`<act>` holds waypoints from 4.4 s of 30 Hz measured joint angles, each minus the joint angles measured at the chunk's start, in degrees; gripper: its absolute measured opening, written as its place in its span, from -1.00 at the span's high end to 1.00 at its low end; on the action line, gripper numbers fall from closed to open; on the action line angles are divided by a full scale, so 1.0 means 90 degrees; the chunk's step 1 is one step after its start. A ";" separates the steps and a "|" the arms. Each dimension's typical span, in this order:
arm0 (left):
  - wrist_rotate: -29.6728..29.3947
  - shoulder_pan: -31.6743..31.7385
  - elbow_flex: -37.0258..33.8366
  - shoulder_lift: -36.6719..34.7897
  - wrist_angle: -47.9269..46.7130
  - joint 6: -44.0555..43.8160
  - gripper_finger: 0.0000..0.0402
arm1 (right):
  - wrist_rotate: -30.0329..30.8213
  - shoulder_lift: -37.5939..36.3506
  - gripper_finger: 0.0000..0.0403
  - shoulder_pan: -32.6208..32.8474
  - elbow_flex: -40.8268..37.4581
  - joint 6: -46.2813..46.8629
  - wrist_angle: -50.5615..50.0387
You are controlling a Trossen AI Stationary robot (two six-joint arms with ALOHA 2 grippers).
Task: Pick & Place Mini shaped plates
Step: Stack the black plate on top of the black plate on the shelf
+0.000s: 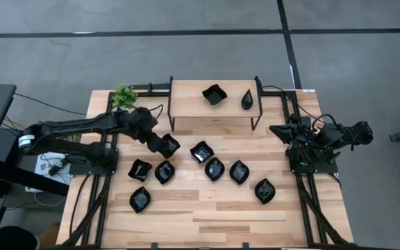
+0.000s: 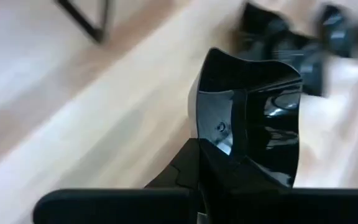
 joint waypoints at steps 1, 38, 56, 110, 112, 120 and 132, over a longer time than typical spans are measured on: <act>0.0074 -0.0094 0.0000 -0.0100 0.0042 -0.0165 0.98 | 0.0000 -0.0002 0.92 0.0000 0.0000 0.0000 0.0002; -0.0335 0.0845 0.5891 0.4226 0.0871 0.1108 0.98 | 0.0000 0.0005 0.92 -0.0007 0.0000 0.0272 -0.0052; 0.0704 0.1871 0.6152 0.4875 0.0843 0.2386 0.98 | 0.0001 0.0005 0.92 -0.0007 0.0000 0.0272 -0.0050; 0.0736 0.1772 0.6147 0.5251 0.1155 0.2681 0.95 | 0.0002 0.0010 0.92 -0.0005 0.0000 0.0274 -0.0048; 0.0731 0.1767 0.6147 0.5251 0.1155 0.2683 0.93 | 0.0002 0.0010 0.92 -0.0007 0.0000 0.0274 -0.0048; 0.0664 0.1742 0.6147 0.5251 0.1157 0.2848 0.90 | 0.0002 0.0010 0.92 -0.0007 0.0000 0.0274 -0.0045; 0.0641 0.1769 0.6142 0.5200 0.1226 0.2983 0.68 | 0.0002 0.0010 0.92 -0.0007 0.0000 0.0274 -0.0045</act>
